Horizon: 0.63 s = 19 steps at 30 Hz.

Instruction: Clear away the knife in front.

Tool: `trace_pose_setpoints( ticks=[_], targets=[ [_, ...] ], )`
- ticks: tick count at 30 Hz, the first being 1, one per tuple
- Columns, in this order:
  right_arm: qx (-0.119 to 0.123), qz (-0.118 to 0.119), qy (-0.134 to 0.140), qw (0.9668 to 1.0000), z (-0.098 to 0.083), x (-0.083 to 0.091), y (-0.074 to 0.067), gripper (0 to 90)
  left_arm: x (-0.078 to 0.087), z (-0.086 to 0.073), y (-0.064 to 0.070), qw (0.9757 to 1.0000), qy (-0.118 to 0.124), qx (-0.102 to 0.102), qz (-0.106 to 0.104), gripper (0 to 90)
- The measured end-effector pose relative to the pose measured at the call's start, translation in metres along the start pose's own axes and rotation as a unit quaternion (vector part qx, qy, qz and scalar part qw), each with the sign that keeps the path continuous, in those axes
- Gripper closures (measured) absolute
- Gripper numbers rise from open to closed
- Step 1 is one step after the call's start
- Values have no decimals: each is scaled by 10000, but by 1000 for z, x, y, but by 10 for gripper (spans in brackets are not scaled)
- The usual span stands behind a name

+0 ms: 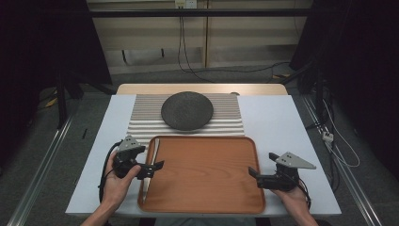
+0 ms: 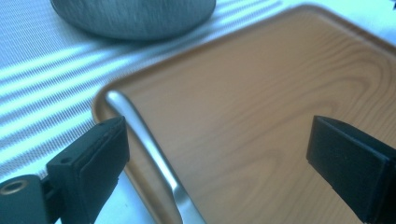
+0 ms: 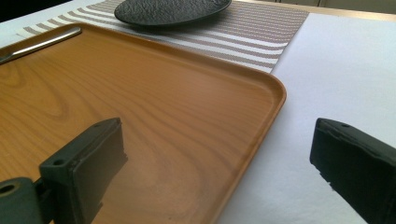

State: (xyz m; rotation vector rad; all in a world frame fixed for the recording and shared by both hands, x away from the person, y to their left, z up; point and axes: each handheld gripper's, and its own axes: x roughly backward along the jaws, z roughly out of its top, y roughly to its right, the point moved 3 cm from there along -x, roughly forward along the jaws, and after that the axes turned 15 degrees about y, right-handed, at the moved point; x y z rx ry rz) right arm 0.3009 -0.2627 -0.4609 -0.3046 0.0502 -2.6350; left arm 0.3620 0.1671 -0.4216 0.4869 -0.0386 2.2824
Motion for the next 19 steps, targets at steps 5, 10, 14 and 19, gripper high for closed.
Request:
trace_pose_setpoints(
  ticks=[5, 10, 14, 19],
  targets=[
    [7, 3, -1, 10000, 0, 1, 0, 30, 10, -5, -2, 9995, 15, -203, 238, 59],
    [-19, -25, 3, 10000, 0, 1, 0, 30, 15, -19, 1, 9988, -130, 3, 469, 58],
    [-1, -34, 2, 10000, 0, 1, 0, 30, 16, -23, 0, 9986, -43, -72, 520, 59],
    [-21, -54, 23, 10000, 0, 3, 2, 30, 16, -23, -6, 9978, 29, -36, 667, 58]
  ],
)
